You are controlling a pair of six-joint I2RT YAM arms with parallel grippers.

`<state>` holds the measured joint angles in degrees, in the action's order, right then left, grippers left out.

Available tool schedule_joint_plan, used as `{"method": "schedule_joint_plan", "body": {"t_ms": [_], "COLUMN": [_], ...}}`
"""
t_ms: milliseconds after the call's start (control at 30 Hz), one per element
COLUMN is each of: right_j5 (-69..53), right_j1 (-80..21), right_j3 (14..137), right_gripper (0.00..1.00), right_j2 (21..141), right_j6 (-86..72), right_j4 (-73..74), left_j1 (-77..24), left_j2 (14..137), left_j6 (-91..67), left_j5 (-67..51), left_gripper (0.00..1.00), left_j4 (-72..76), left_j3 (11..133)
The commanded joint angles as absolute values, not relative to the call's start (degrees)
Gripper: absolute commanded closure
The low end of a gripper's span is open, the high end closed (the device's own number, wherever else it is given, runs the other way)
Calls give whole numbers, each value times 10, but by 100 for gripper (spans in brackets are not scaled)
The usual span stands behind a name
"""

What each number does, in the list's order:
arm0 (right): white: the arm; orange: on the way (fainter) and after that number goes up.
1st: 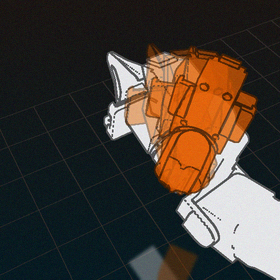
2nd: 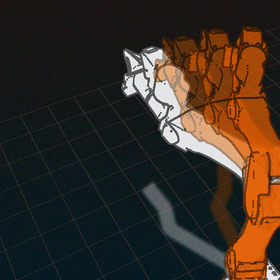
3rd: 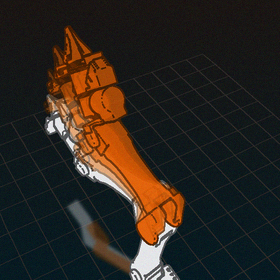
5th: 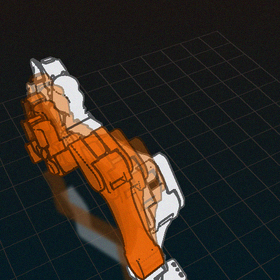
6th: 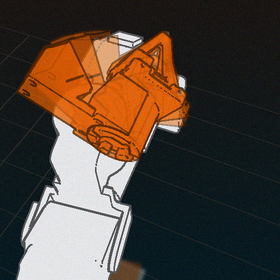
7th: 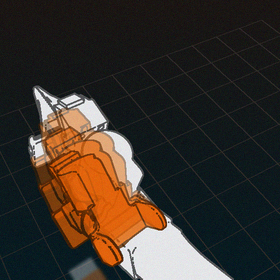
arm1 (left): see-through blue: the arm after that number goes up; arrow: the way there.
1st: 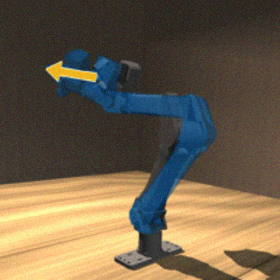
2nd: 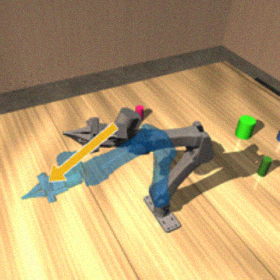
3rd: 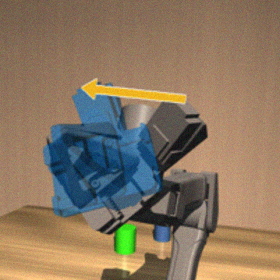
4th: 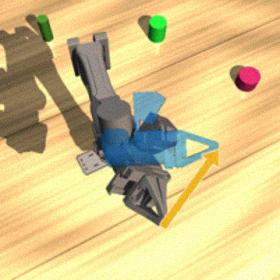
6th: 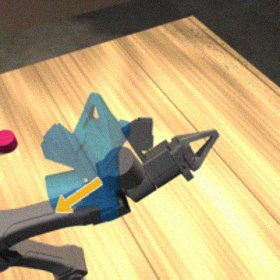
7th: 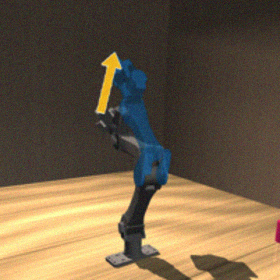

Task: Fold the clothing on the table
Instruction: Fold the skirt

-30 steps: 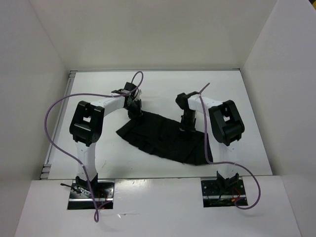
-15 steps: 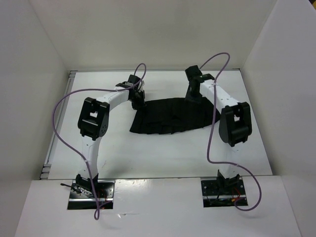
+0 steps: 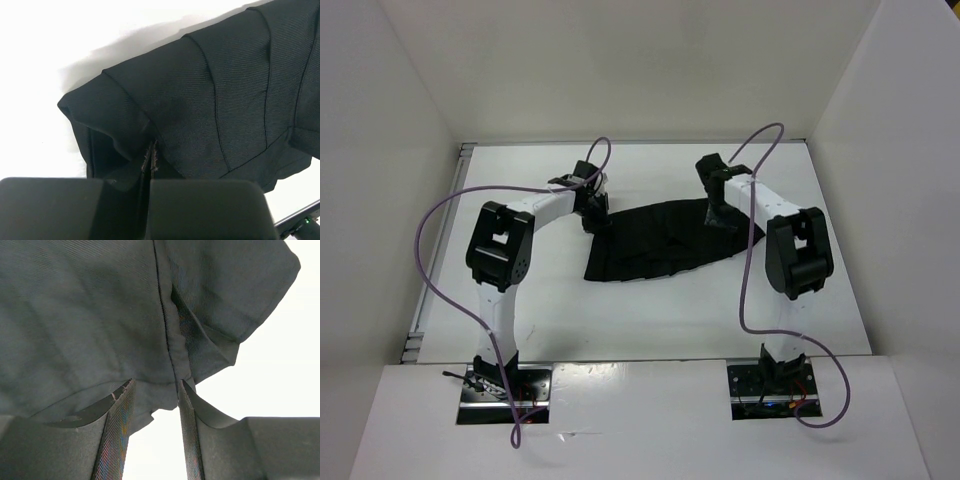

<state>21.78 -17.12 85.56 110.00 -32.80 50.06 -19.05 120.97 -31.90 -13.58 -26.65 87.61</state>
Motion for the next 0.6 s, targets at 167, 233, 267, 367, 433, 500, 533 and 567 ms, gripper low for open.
{"method": "schedule_joint_plan", "body": {"t_ms": [167,233,267,367,433,500,533,567], "right_j5": [249,249,249,249,249,244,243,243], "right_j1": [-176,-176,-176,-176,-176,-176,-176,-176], "right_j3": [842,836,830,816,802,795,790,790], "right_gripper": [57,58,58,63,66,78,83,88], "right_j2": [1135,1142,1150,1158,1158,1163,1163,1163], "right_j6": [-347,-347,-347,-352,-352,-352,-352,-352], "right_j4": [495,488,488,488,481,481,476,475], "left_j1": [-194,-194,-194,-194,-194,-194,-189,-189], "left_j2": [1171,1165,1165,1165,1165,1165,1165,1165], "left_j6": [-324,-324,-324,-324,-324,-324,-324,-324], "left_j5": [-147,-147,-142,-142,-142,-142,-142,-142], "left_gripper": [100,100,100,100,100,100,100,100], "left_j4": [-253,-253,-253,-253,-253,-253,-253,-253], "left_j3": [850,845,845,845,845,845,845,839]}}
